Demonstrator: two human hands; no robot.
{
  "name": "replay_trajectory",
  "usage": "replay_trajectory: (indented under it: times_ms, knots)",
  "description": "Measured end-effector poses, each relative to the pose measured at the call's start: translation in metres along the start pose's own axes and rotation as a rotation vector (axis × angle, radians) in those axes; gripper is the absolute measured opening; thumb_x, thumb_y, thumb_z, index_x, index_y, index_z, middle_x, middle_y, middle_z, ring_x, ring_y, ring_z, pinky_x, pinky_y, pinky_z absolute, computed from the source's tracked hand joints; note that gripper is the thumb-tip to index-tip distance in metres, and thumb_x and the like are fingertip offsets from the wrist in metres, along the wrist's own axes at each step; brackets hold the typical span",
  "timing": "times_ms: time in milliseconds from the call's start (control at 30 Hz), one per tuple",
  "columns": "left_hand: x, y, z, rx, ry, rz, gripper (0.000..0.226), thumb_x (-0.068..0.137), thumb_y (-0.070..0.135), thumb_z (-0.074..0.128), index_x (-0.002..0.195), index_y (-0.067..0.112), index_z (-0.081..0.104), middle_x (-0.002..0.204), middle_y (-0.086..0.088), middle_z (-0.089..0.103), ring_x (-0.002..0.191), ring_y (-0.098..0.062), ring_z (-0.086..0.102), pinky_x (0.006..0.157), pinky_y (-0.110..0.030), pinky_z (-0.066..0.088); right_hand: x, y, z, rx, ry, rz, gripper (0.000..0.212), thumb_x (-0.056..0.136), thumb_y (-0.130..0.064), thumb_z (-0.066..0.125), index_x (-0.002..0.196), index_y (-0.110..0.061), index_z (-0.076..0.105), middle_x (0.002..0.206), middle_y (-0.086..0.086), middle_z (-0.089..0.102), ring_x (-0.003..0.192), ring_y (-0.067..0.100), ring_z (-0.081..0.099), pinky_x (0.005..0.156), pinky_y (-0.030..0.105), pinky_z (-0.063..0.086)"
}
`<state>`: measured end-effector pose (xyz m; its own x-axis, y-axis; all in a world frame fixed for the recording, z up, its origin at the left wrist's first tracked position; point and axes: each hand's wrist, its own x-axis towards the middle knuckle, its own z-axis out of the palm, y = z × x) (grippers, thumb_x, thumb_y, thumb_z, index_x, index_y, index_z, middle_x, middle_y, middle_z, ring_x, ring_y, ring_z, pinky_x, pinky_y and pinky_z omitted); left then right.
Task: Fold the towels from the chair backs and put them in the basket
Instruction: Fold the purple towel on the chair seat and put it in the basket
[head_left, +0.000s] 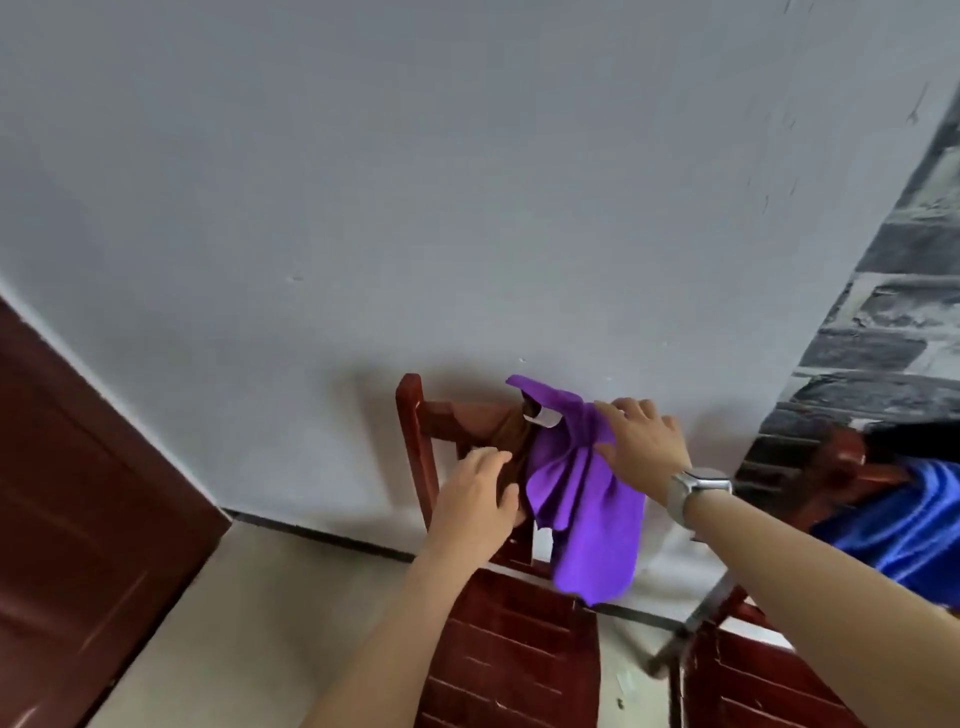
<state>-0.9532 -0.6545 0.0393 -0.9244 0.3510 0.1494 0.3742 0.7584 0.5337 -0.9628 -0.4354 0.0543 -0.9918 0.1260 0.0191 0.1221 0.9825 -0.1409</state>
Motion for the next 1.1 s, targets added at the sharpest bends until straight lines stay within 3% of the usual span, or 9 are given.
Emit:
replay_trajectory:
  times_ms: [133,233,333,467,667,800,900,1000,1100]
  knots:
    - [0.048,-0.016,0.010,0.072,-0.110,0.184,0.050,0.092,0.030,0.045,0.139,0.019,0.034,0.150,0.001,0.029,0.140,-0.016,0.021,0.111,-0.037,0.027,0.021,-0.003,0.010,-0.099,-0.062,0.017,0.045,0.087,-0.039,0.050,0.131,-0.029,0.042,0.137,-0.002,0.045,0.124,0.023,0.039,0.096,0.037,0.030]
    - [0.068,-0.020,0.023,0.105,-0.155,0.216,0.050,0.093,0.036,0.041,0.140,0.022,0.033,0.149,0.003,0.030,0.140,-0.014,0.020,0.109,-0.039,0.026,0.024,-0.001,0.012,0.049,0.021,0.084,0.028,0.087,-0.030,0.054,0.114,-0.024,0.057,0.126,-0.002,0.056,0.116,0.023,0.047,0.092,0.034,0.033]
    - [0.073,-0.028,0.032,0.116,-0.229,0.190,0.052,0.093,0.043,0.038,0.140,0.023,0.031,0.151,0.004,0.027,0.141,-0.015,0.018,0.108,-0.041,0.025,0.016,0.002,0.006,0.265,0.151,0.207,0.019,0.085,-0.022,0.056,0.102,-0.023,0.064,0.111,-0.002,0.066,0.106,0.025,0.055,0.082,0.033,0.041]
    - [0.076,-0.037,0.028,0.135,-0.247,0.212,0.048,0.095,0.038,0.036,0.141,0.026,0.032,0.151,0.007,0.027,0.141,-0.011,0.018,0.107,-0.042,0.028,-0.001,0.011,-0.013,0.438,0.313,0.313,0.016,0.086,-0.016,0.053,0.099,-0.021,0.061,0.101,-0.001,0.069,0.095,0.028,0.061,0.072,0.032,0.040]
    - [0.084,-0.021,0.015,0.058,-0.232,0.151,0.039,0.096,0.027,0.039,0.134,0.019,0.046,0.144,0.000,0.041,0.135,-0.019,0.032,0.106,-0.044,0.031,-0.047,0.039,-0.064,0.557,0.731,0.341,0.016,0.085,-0.005,0.053,0.099,-0.010,0.058,0.090,0.007,0.060,0.079,0.025,0.056,0.073,0.032,0.042]
    - [0.062,0.011,0.016,-0.216,-0.033,0.232,0.031,0.090,0.025,0.052,0.118,0.012,0.059,0.123,-0.003,0.057,0.118,-0.020,0.049,0.098,-0.026,0.035,-0.083,0.045,-0.067,0.534,0.584,0.358,0.010,0.083,-0.009,0.059,0.092,-0.011,0.063,0.084,0.004,0.062,0.077,0.020,0.055,0.075,0.031,0.042]
    - [0.036,0.043,0.026,-0.382,-0.146,0.321,0.041,0.084,0.033,0.061,0.123,0.018,0.055,0.126,0.006,0.053,0.121,-0.008,0.044,0.099,-0.015,0.028,-0.110,0.049,-0.060,0.679,0.398,0.372,0.008,0.083,-0.009,0.060,0.086,-0.015,0.064,0.079,0.000,0.063,0.071,0.010,0.055,0.072,0.024,0.042]
    - [0.011,0.076,0.043,-0.418,-0.302,0.370,0.059,0.077,0.045,0.065,0.130,0.025,0.047,0.130,0.014,0.046,0.122,-0.001,0.037,0.102,-0.019,0.029,-0.140,0.060,-0.060,0.917,0.291,0.381,0.019,0.084,-0.006,0.060,0.075,-0.024,0.063,0.068,-0.007,0.060,0.055,-0.007,0.051,0.058,0.011,0.040]
    - [-0.012,0.108,0.062,-0.475,-0.422,0.341,0.052,0.079,0.043,0.065,0.125,0.023,0.050,0.118,0.016,0.052,0.111,-0.001,0.047,0.092,-0.017,0.035,-0.165,0.075,-0.062,1.029,0.298,0.431,0.020,0.084,-0.009,0.061,0.071,-0.024,0.063,0.063,-0.007,0.058,0.051,-0.007,0.050,0.051,0.009,0.039]
